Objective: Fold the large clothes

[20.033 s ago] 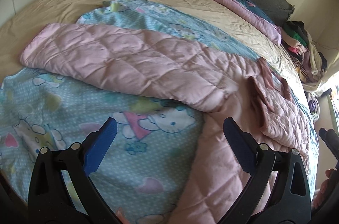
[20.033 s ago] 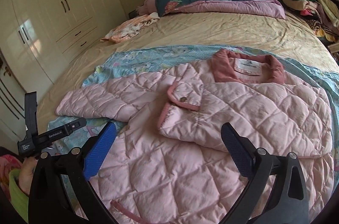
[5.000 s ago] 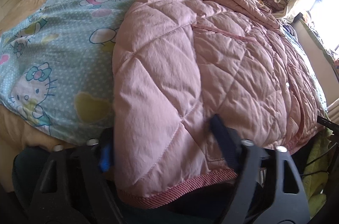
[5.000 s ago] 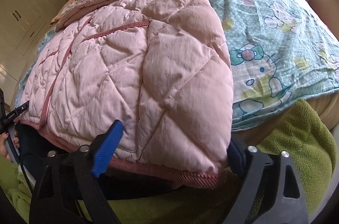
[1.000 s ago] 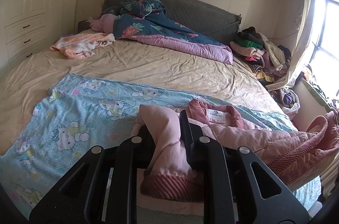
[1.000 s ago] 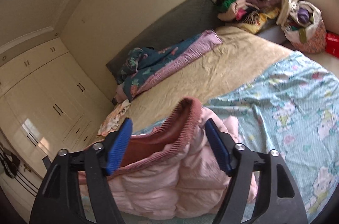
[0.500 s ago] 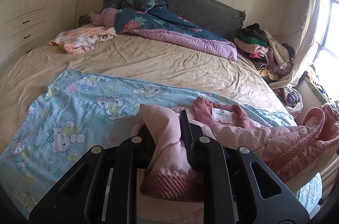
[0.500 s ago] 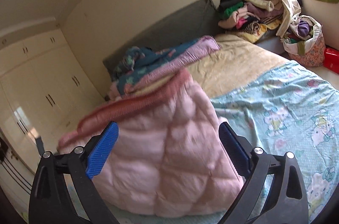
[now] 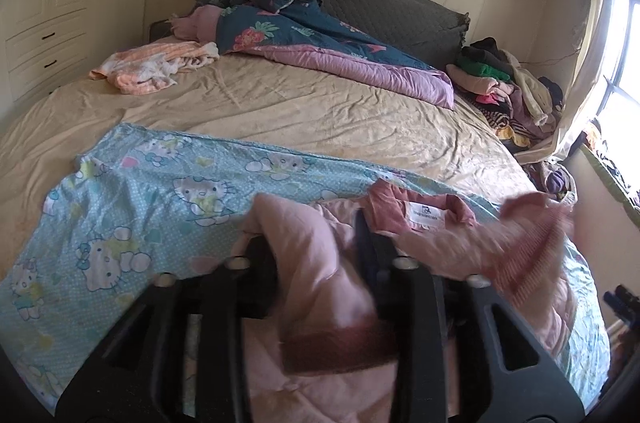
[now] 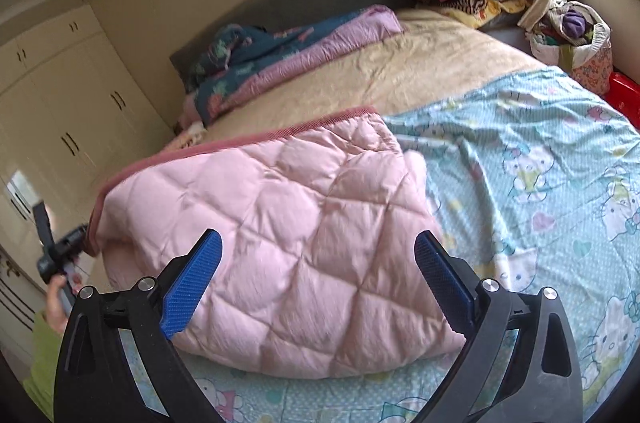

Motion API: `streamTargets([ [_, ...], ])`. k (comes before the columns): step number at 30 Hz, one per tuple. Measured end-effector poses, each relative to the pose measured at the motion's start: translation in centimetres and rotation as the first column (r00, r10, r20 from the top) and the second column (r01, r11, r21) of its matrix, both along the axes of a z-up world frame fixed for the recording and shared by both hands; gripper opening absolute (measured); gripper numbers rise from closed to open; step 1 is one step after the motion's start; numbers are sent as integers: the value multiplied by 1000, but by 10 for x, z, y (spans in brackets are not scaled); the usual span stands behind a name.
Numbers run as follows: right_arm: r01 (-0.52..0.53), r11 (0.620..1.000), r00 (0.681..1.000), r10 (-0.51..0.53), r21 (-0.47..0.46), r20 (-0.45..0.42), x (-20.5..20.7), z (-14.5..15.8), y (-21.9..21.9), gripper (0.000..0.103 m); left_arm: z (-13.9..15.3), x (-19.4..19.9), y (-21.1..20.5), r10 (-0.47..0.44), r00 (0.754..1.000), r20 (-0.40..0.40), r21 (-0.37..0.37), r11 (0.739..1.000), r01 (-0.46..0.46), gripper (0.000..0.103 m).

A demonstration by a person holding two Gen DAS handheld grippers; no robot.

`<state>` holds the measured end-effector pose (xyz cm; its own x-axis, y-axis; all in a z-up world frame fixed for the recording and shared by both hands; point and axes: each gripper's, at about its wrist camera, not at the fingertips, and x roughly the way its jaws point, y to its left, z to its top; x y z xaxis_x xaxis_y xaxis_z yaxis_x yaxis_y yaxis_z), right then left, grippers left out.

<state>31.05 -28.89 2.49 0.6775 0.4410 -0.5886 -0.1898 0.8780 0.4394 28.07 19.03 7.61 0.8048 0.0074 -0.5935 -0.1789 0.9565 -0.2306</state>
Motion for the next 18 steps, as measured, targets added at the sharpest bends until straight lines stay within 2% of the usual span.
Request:
streamTargets([
  [2,-10,1000,1000,10,-1,-9,1,-5,6,96,0,-1,-4,-9,1000,2,-2,1000,9,45],
  [3,-13,1000,1000,12,-1,-10,1,-6,7,96,1,-2,-5,-14,1000,7,-8,1000,14,57],
  [4,-13,1000,1000,13,-3,-10,1,-7,8,96,3,-6,-6,-26,999,30,-18,999,27,77],
  [5,-15,1000,1000,15,-3,-10,1,-8,9,96,6,-8,-8,-20,999,42,-4,1000,20,87],
  [7,-16,1000,1000,16,-3,-11,-2,-8,11,96,16,-17,-14,-5,997,78,65,998,0,88],
  [9,-13,1000,1000,13,-9,-9,-4,-8,11,96,21,-21,-16,-11,996,94,84,996,4,88],
  [14,-6,999,1000,6,-33,-3,-9,-8,13,96,25,-32,-21,-6,996,93,160,987,-9,92],
  [18,0,997,1000,1,-78,13,-13,-5,13,97,16,-37,-23,-2,998,57,215,977,-11,93],
])
